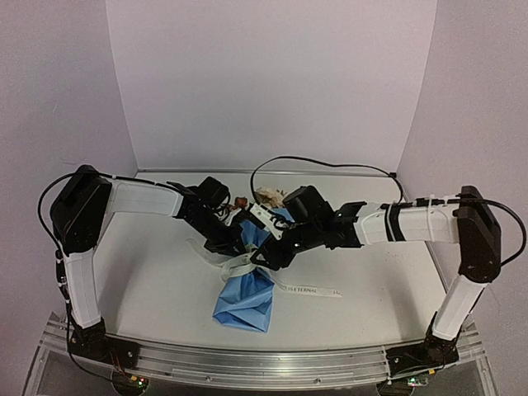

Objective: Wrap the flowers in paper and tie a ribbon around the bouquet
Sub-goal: Cross the half-tied ribbon over the folded bouquet.

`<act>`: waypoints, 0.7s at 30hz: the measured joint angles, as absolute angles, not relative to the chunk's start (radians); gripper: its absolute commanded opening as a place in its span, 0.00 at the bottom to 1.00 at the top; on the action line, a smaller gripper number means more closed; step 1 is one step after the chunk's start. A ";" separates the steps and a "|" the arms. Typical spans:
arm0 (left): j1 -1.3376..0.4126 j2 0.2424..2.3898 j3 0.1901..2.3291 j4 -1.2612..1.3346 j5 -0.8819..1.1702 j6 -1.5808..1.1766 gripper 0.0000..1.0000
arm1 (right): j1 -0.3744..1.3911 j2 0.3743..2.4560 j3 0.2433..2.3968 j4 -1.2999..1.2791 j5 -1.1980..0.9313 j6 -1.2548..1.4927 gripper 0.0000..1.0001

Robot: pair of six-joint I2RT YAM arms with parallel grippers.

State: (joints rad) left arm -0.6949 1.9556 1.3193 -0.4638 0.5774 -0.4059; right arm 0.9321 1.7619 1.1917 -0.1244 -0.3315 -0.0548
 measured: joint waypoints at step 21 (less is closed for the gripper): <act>-0.695 1.956 1.319 -0.473 0.592 -0.390 0.00 | 0.974 1.924 1.339 -0.176 -0.178 -0.201 0.13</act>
